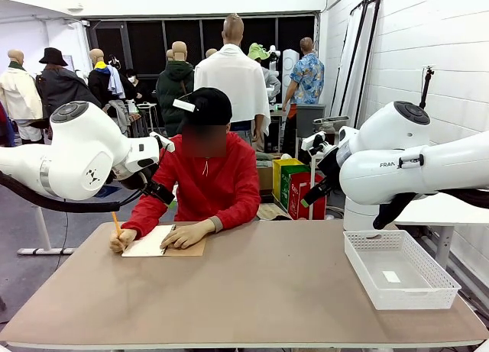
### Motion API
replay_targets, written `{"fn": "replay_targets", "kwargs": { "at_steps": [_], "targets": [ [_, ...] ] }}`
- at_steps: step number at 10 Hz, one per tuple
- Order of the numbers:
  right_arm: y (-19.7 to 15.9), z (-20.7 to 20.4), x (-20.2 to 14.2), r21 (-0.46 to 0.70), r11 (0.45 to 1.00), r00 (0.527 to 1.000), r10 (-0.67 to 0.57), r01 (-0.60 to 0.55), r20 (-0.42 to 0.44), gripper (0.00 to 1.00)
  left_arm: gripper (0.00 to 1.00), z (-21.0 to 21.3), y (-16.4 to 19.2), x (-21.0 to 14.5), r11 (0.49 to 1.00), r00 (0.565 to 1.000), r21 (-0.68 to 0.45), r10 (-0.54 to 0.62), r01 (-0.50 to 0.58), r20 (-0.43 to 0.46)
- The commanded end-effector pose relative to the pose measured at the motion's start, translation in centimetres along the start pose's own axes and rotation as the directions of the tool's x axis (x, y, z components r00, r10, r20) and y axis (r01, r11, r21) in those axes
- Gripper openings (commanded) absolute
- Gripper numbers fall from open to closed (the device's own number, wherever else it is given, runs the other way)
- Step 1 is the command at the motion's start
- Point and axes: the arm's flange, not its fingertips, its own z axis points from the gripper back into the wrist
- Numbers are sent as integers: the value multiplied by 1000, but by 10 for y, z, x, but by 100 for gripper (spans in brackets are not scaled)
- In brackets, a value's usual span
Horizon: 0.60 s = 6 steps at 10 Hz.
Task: Sort the paper based on its condition.
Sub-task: If a person hands you a paper, place it in the Organizing basket , and if it's crumpled, put it in the Trash can.
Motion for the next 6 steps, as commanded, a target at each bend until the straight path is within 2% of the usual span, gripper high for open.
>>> {"fn": "replay_targets", "kwargs": {
  "at_steps": [1, 6],
  "targets": [
    [-1, -1, -1, 3, 1000, 1000, 2, -2, -1, 100, 100, 0, 0, 0, 1000, 1000, -1, 0, 0, -4],
    [-1, -1, -1, 3, 1000, 1000, 2, -2, -1, 100, 100, 0, 0, 0, 1000, 1000, -1, 0, 0, -4]
  ]
}}
